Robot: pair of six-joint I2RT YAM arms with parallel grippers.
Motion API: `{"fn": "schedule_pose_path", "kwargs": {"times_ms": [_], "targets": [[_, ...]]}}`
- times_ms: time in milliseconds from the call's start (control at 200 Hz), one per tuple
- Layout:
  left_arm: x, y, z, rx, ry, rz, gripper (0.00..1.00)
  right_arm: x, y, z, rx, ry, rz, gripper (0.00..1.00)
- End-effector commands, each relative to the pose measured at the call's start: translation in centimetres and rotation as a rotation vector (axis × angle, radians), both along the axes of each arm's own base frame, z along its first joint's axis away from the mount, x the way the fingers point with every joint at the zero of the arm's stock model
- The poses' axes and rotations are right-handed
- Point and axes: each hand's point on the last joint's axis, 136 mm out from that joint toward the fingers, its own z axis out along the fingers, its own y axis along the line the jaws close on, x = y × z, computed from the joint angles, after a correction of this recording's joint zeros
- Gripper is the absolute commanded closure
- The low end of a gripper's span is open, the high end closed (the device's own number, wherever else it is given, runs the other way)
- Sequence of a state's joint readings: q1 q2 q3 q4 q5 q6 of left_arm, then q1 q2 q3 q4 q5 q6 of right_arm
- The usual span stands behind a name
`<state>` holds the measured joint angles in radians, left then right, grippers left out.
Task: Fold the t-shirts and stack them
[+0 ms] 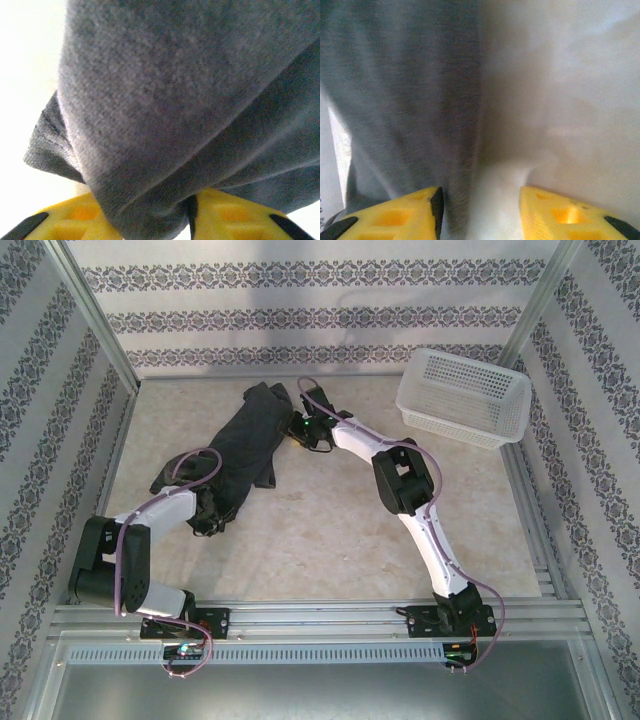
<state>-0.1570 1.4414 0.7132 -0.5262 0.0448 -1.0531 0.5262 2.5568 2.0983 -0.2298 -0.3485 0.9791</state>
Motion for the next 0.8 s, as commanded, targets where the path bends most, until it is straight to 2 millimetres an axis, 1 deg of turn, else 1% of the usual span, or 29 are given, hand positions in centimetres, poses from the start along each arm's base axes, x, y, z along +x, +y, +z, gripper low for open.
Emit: {"fn": "schedule_pose_path", "kwargs": {"times_ms": [0, 30, 35, 55, 80, 120, 195, 235, 265, 280, 310, 335, 365, 435, 490, 600, 689, 709, 724, 794], "targets": [[1.7, 0.5, 0.5, 0.019, -0.061, 0.009, 0.81, 1.2, 1.4, -0.8, 0.048, 0.001, -0.028, 0.65], [1.7, 0.8, 0.8, 0.028, -0.066, 0.011, 0.89, 1.5, 1.5, -0.9, 0.051, 0.000, -0.032, 0.73], [1.8, 0.8, 0.9, 0.028, -0.069, 0.012, 0.91, 1.5, 1.6, -0.8, 0.052, -0.002, -0.033, 0.74], [1.8, 1.0, 1.1, 0.033, -0.077, 0.014, 0.95, 1.8, 1.6, -0.8, 0.053, -0.004, -0.038, 0.80], [1.8, 1.2, 1.4, 0.035, -0.085, 0.020, 0.99, 1.9, 1.5, -0.8, 0.053, -0.006, -0.044, 0.89], [1.8, 1.7, 1.8, 0.037, -0.106, 0.035, 1.00, 2.3, 1.2, -0.4, 0.048, -0.018, -0.057, 1.00], [1.9, 2.6, 3.0, 0.022, -0.179, 0.070, 1.00, 2.7, -0.6, 1.2, 0.002, -0.062, -0.096, 1.00], [2.2, 3.1, 4.1, 0.018, -0.237, 0.082, 1.00, 2.8, -1.9, 2.1, -0.023, -0.091, -0.118, 1.00], [2.5, 3.3, 5.0, 0.015, -0.281, 0.084, 1.00, 2.8, -2.9, 3.7, -0.027, -0.124, -0.136, 1.00], [2.7, 3.5, 5.6, 0.016, -0.305, 0.084, 1.00, 2.7, -3.5, 4.2, -0.032, -0.130, -0.142, 1.00], [2.9, 3.6, 6.6, 0.016, -0.345, 0.083, 1.00, 2.5, -4.7, 5.8, -0.043, -0.159, -0.152, 1.00], [3.1, 3.7, 7.5, 0.015, -0.373, 0.082, 1.00, 2.1, -5.6, 7.1, -0.058, -0.184, -0.159, 1.00], [3.4, 3.9, 8.5, 0.014, -0.406, 0.082, 1.00, 1.6, -6.7, 9.3, -0.072, -0.224, -0.169, 1.00], [4.0, 4.3, 11.2, 0.023, -0.476, 0.084, 1.00, 0.0, -8.8, 13.4, -0.112, -0.301, -0.172, 1.00], [4.8, 4.6, 13.6, 0.024, -0.548, 0.088, 1.00, -1.3, -10.1, 16.5, -0.134, -0.346, -0.164, 1.00], [7.0, 5.4, 19.2, 0.025, -0.689, 0.107, 1.00, -3.2, -12.2, 21.0, -0.169, -0.405, -0.166, 1.00], [9.3, 6.3, 24.1, 0.024, -0.813, 0.128, 1.00, -3.5, -14.1, 24.9, -0.177, -0.471, -0.201, 1.00], [9.8, 6.5, 25.1, 0.025, -0.832, 0.131, 1.00, -3.6, -14.4, 25.4, -0.181, -0.479, -0.206, 1.00], [10.2, 6.7, 25.8, 0.026, -0.846, 0.133, 1.00, -3.5, -14.6, 26.3, -0.182, -0.495, -0.209, 1.00], [12.1, 7.3, 29.1, 0.018, -0.921, 0.134, 1.00, -3.1, -15.6, 28.6, -0.189, -0.536, -0.216, 1.00]]}}
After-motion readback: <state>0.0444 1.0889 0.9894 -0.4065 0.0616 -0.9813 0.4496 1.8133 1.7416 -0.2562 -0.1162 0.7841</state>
